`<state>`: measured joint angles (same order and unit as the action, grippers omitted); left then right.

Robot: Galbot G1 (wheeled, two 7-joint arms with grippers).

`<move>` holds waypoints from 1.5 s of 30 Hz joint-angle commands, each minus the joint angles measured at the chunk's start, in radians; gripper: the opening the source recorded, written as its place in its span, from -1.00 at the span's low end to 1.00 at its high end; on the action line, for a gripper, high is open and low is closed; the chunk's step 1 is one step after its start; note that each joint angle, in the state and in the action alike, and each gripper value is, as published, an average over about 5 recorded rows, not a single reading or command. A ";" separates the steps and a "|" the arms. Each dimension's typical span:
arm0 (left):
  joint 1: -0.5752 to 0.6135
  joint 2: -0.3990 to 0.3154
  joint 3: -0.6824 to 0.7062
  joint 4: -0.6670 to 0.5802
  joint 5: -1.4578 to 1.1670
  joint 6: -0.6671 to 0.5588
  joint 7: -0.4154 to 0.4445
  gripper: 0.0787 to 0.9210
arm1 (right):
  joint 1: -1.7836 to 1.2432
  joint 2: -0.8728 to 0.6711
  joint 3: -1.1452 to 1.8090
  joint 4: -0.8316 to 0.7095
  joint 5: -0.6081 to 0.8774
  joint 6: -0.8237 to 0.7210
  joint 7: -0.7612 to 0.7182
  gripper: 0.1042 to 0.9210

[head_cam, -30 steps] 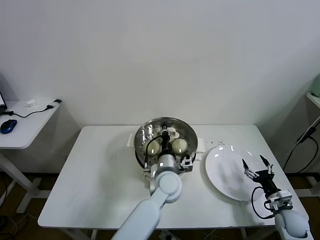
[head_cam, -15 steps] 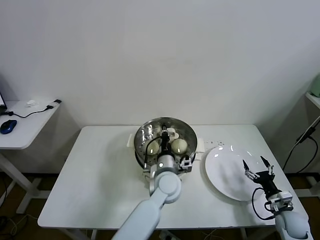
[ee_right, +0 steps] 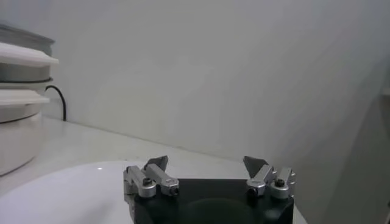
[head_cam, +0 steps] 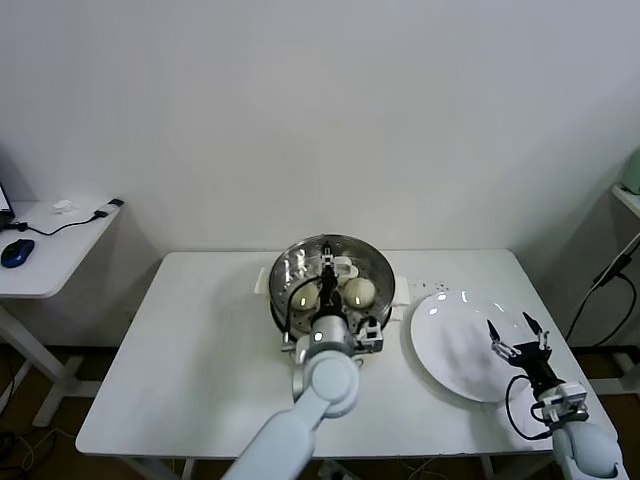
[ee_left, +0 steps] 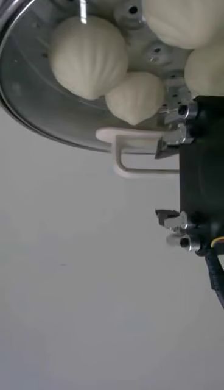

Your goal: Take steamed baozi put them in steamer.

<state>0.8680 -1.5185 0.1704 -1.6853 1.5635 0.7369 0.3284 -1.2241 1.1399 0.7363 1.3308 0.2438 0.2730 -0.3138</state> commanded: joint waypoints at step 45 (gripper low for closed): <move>0.805 0.056 -0.974 -0.362 -1.717 -0.847 -0.248 0.77 | -0.163 0.105 0.010 0.337 0.013 -0.157 0.080 0.76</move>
<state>1.5460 -1.4054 -0.6602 -2.0725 0.0472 0.1127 0.0516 -1.3487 1.2291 0.7348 1.6148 0.2301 0.1240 -0.2361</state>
